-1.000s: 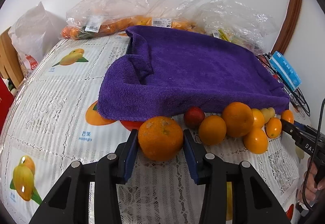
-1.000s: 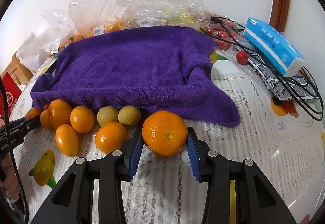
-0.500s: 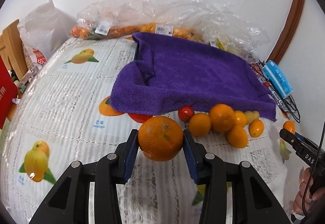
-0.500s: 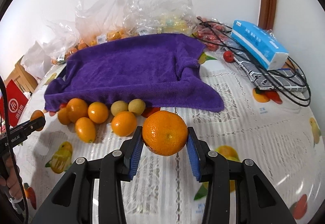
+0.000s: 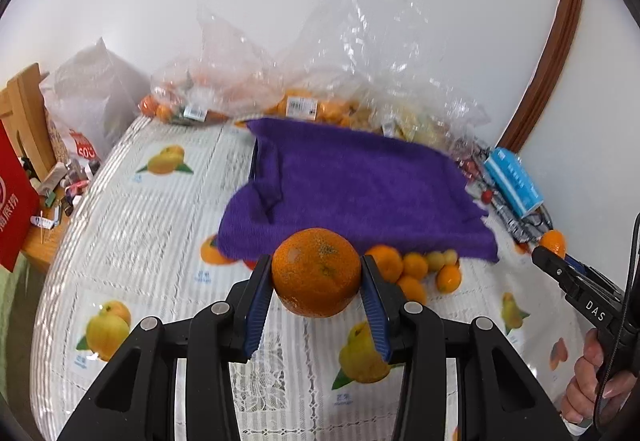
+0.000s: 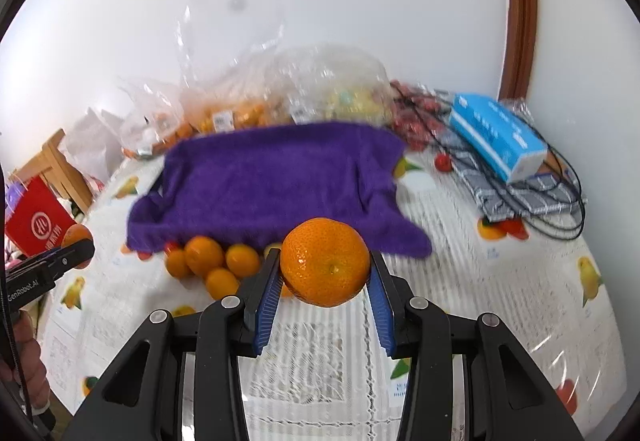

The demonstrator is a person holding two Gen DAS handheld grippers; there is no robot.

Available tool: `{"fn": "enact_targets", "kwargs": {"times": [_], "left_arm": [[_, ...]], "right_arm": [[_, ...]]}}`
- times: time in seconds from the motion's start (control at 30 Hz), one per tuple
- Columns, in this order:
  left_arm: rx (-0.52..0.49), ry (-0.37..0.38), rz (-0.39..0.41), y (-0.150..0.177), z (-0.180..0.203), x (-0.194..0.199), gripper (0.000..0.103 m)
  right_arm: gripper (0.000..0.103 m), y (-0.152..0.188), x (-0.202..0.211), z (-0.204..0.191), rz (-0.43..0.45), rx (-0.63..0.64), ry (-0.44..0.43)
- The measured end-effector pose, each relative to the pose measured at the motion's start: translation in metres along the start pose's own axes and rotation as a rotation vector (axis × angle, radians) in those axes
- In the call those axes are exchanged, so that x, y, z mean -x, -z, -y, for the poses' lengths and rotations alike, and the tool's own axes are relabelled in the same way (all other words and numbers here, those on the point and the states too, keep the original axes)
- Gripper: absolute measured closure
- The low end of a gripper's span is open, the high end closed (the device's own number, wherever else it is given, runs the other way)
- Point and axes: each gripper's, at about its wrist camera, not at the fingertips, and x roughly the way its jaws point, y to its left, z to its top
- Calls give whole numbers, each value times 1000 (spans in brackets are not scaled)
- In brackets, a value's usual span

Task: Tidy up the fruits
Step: 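Lift the held oranges and carry both over the purple towel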

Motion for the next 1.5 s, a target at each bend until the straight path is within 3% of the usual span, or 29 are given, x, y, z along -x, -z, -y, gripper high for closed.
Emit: {"fn": "enact_targets", "kwargs": {"times": [0.37,0.77,1.5], "left_arm": [[-19,-1,45,-40,6,4,62],[-42,25,51,-62,16,-7,62],[-13,0,-19,-96,8,-104,62]], "right_arm": [[62,-48,9,-11,71,26,-18],[62,-64,3,-18,84,32,-19],[61,-90,-107,6,-7,-3,-17]]}}
